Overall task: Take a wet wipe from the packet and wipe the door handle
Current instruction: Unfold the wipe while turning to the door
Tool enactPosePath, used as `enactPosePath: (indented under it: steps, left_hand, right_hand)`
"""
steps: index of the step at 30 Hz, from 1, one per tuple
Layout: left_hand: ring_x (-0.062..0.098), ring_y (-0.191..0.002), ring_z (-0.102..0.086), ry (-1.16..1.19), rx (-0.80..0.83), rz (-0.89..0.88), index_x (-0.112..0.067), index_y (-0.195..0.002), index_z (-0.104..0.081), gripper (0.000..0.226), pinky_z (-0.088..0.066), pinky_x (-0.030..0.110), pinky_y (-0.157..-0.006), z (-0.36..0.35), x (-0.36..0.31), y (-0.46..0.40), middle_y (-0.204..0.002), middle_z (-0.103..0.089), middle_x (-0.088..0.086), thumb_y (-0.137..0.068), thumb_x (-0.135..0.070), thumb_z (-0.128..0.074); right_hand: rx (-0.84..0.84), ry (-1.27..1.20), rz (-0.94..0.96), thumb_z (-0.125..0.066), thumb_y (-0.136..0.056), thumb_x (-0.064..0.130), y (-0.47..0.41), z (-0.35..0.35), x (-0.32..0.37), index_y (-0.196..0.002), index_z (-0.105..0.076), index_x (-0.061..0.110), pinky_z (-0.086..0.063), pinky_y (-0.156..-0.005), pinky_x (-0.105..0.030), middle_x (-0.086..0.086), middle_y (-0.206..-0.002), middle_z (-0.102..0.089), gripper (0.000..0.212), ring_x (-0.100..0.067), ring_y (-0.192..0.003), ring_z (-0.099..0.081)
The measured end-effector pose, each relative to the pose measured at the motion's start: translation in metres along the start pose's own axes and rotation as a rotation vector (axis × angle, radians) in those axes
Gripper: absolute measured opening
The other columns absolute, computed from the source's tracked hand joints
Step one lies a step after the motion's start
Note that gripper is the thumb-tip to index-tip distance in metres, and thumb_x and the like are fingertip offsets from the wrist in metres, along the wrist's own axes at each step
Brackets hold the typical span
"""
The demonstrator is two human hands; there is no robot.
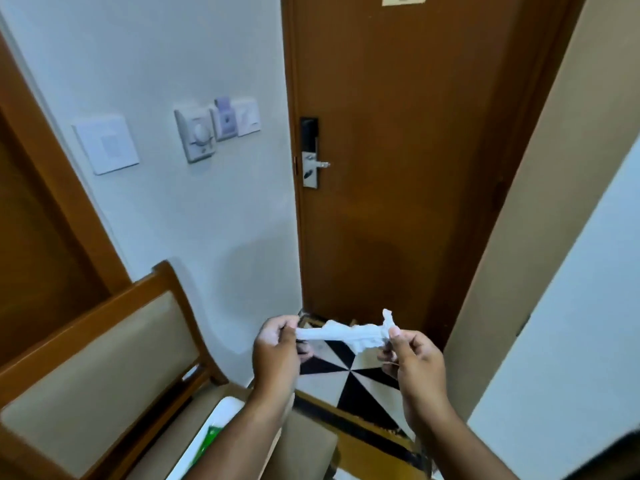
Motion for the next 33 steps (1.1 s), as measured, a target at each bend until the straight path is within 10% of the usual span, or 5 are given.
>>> enactPosePath:
  steps: [11,15,19,23,33]
  left_hand:
    - [0.028,-0.1,-0.067,0.065,0.005,0.15,-0.024,-0.107,-0.061,0.013,-0.056,0.037,-0.082,-0.112,0.01,-0.056,-0.115,-0.065,0.008,-0.099,-0.032,-0.055]
    - [0.008,-0.119,-0.054,-0.193,0.399,-0.009,-0.047,-0.117,-0.06,0.056,-0.04,0.031,-0.102,-0.181,-0.009,-0.039,-0.125,-0.058,-0.019,-0.07,-0.076,-0.064]
    - [0.001,-0.114,-0.062,-0.344,0.802,0.016,-0.041,-0.117,-0.068,0.047,-0.046,0.031,-0.104,-0.229,-0.009,-0.031,-0.124,-0.068,-0.022,-0.075,-0.061,-0.075]
    - [0.018,-0.089,-0.067,-0.335,0.701,0.041,-0.009,-0.086,-0.071,0.032,-0.049,0.035,-0.086,-0.232,-0.008,-0.064,-0.093,-0.075,0.003,-0.083,-0.041,-0.072]
    - [0.019,-0.063,-0.033,-0.116,0.368,-0.013,-0.016,-0.063,-0.047,0.051,-0.027,0.033,-0.065,-0.245,-0.021,-0.164,-0.064,-0.036,0.005,-0.069,-0.062,-0.067]
  right_hand:
    - [0.147,-0.31,-0.089,-0.04,-0.103,0.028,-0.109,0.06,0.033,-0.098,-0.07,0.013,-0.054,-0.062,-0.035,-0.013,-0.099,-0.075,0.034,-0.027,-0.085,-0.072]
    - [0.27,-0.279,-0.069,-0.044,-0.101,0.025,-0.141,0.051,0.051,-0.078,-0.069,0.014,-0.05,-0.069,-0.036,-0.011,-0.081,-0.07,0.035,-0.023,-0.076,-0.067]
    - [0.323,-0.222,-0.127,-0.045,-0.1,0.03,-0.165,0.04,0.055,-0.076,-0.07,0.016,-0.052,-0.075,-0.043,-0.012,-0.078,-0.07,0.037,-0.028,-0.079,-0.069]
    - [0.275,-0.11,-0.162,-0.042,-0.099,0.047,-0.193,0.031,0.052,-0.101,-0.068,0.013,-0.055,-0.088,-0.055,-0.019,-0.097,-0.075,0.043,-0.036,-0.093,-0.072]
    - [0.228,0.042,-0.035,-0.07,-0.081,0.044,-0.268,0.002,0.061,-0.096,-0.062,0.008,-0.054,-0.059,-0.039,-0.016,-0.088,-0.071,0.04,-0.026,-0.071,-0.068]
Point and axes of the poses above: each hand's wrist, its own y-axis away from the middle knuckle, its own z-axis out of the back of the hand, x = y × z, the point moved 8 cm from there along -y, towards the middle knuckle
